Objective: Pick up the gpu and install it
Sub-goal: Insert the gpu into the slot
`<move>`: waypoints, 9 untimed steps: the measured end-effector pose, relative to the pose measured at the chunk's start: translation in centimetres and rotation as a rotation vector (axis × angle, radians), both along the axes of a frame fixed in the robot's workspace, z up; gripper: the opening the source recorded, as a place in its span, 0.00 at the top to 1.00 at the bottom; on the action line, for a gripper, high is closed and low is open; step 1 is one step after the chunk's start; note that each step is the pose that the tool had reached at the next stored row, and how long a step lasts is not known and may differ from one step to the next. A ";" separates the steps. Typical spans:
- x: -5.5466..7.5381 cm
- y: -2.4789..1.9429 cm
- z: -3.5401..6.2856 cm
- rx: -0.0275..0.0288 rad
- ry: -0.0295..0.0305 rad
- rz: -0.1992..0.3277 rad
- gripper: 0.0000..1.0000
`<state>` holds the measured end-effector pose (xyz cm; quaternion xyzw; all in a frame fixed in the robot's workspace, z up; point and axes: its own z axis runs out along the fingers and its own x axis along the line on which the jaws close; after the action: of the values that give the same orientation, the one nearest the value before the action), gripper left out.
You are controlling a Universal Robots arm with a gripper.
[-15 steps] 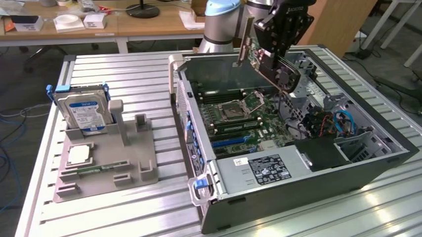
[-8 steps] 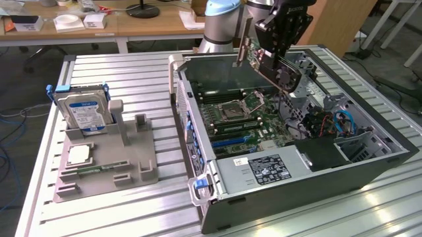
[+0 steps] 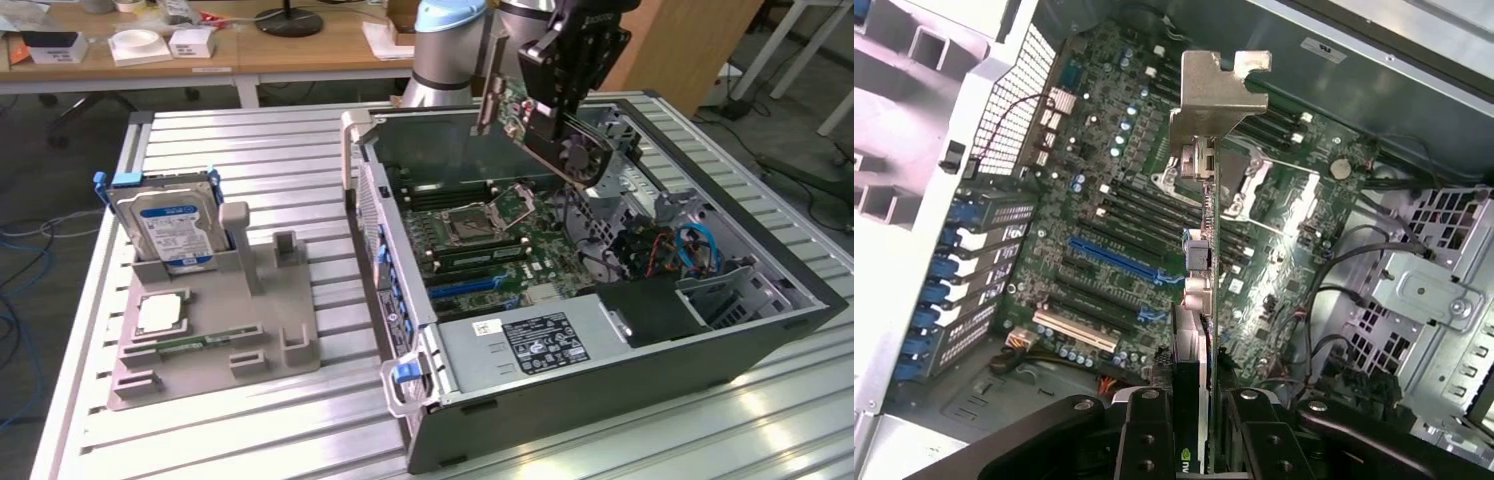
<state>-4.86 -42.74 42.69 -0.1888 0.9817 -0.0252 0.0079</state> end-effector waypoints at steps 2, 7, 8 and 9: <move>0.0 0.00 0.00 0.0000 0.0000 0.012 0.74; 0.0 0.00 0.00 -0.0001 0.0000 0.040 0.74; 0.0 -0.01 0.00 0.0000 0.0000 0.046 0.74; 0.0 -0.01 0.00 0.0000 0.0000 0.052 0.74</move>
<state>-4.86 -42.74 42.69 -0.2141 0.9765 -0.0250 0.0086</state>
